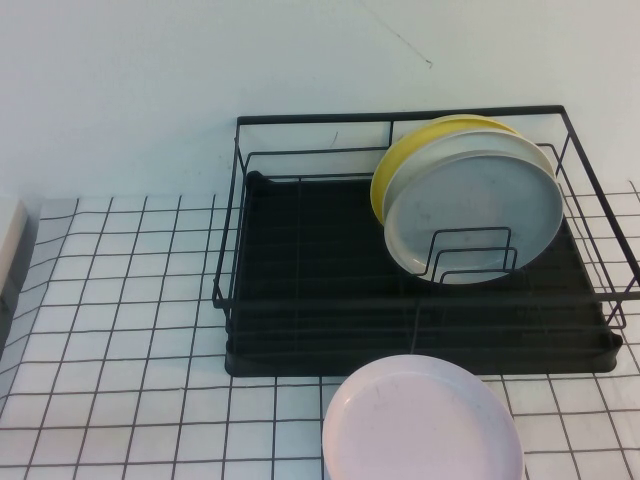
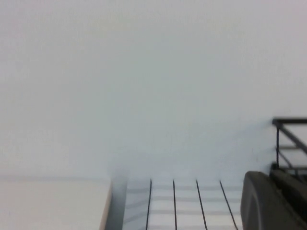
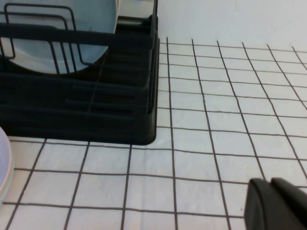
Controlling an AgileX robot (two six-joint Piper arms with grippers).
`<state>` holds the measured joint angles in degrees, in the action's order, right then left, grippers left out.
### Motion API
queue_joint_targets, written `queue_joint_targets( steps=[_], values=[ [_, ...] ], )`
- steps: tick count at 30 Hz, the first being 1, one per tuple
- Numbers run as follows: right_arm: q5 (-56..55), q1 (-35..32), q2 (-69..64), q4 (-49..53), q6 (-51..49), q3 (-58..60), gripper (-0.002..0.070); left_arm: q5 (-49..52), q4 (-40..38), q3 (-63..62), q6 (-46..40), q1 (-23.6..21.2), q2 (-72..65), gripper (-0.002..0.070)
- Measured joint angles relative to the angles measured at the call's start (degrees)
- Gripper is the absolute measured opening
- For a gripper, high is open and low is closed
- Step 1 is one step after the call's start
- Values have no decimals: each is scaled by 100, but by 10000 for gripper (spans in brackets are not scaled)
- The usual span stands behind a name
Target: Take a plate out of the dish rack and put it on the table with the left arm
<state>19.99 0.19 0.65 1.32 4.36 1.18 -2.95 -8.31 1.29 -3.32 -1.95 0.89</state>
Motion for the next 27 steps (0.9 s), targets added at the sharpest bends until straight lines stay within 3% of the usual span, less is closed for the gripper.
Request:
queue_joint_targets(
  steps=[5, 12, 15, 20, 27],
  values=[
    [0, 0, 0, -13, 0, 0, -2, -925, 0, 0, 0, 0, 0, -4],
    [0, 0, 0, -13, 0, 0, -2, -1110, -67, 0, 29, 0, 0, -4],
    [0, 0, 0, -13, 0, 0, -2, -614, -454, 0, 480, 0, 0, -4],
    [0, 0, 0, -13, 0, 0, -2, 1305, -758, 0, 1047, 0, 0, -4],
    [0, 0, 0, -13, 0, 0, -2, 543, -951, 0, 1191, 0, 0, -4]
  ],
)
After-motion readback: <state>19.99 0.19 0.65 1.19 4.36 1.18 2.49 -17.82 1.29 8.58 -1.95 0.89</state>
